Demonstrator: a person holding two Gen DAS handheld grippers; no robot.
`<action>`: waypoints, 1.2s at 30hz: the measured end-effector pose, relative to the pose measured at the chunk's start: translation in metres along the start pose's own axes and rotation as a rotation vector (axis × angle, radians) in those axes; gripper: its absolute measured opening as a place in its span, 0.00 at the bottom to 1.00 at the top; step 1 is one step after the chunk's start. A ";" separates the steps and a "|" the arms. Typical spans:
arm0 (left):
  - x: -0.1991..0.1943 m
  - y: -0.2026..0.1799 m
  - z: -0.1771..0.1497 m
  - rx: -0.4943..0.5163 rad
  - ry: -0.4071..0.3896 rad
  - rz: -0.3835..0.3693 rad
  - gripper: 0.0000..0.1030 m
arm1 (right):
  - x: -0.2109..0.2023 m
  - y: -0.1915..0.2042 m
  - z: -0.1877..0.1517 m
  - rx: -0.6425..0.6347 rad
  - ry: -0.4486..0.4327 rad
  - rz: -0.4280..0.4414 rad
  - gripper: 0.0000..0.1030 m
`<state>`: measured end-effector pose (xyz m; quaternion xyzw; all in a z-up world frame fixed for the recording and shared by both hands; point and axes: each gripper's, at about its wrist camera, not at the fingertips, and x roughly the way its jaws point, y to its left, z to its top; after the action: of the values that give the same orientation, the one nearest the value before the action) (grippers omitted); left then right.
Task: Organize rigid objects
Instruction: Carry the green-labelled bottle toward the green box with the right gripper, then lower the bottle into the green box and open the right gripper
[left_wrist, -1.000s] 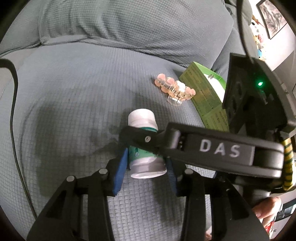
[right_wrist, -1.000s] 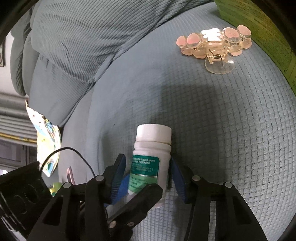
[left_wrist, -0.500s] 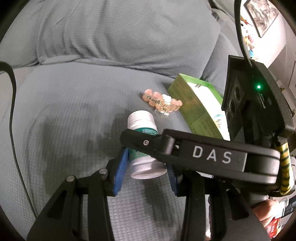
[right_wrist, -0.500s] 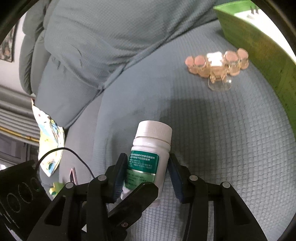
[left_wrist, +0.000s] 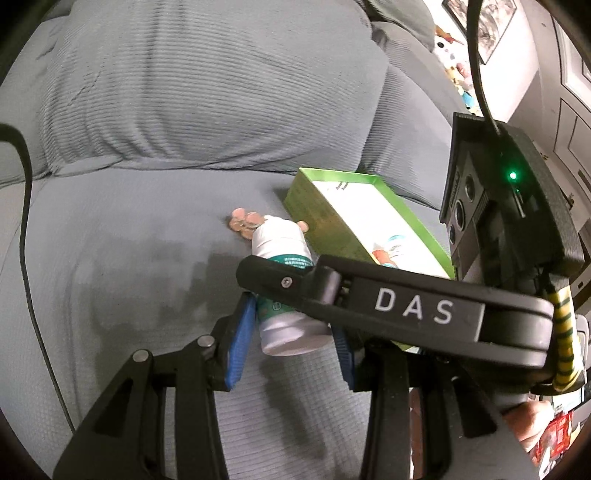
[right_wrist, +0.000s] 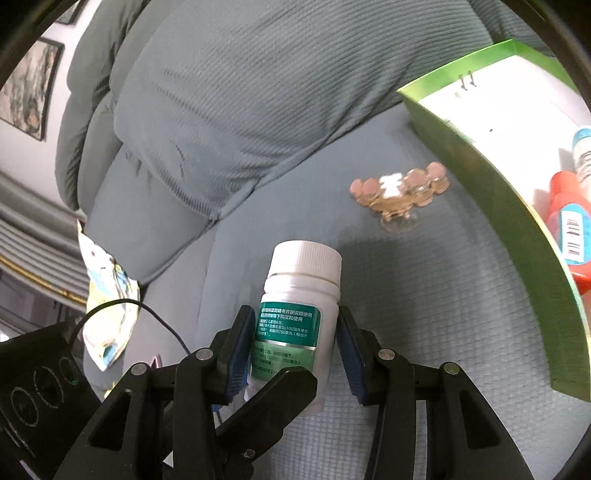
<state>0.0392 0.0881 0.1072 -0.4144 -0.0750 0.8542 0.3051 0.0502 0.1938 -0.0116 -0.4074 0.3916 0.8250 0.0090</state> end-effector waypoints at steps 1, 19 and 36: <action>0.000 -0.002 0.000 0.006 -0.003 -0.003 0.37 | -0.003 -0.002 0.000 0.002 -0.008 0.001 0.47; 0.018 -0.058 -0.003 0.108 -0.028 -0.080 0.37 | -0.064 -0.035 0.002 0.049 -0.138 -0.010 0.47; 0.060 -0.104 -0.005 0.171 0.010 -0.185 0.37 | -0.102 -0.090 0.008 0.148 -0.227 -0.063 0.47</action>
<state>0.0627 0.2055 0.1037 -0.3824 -0.0381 0.8236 0.4171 0.1434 0.2924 0.0026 -0.3218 0.4348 0.8339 0.1094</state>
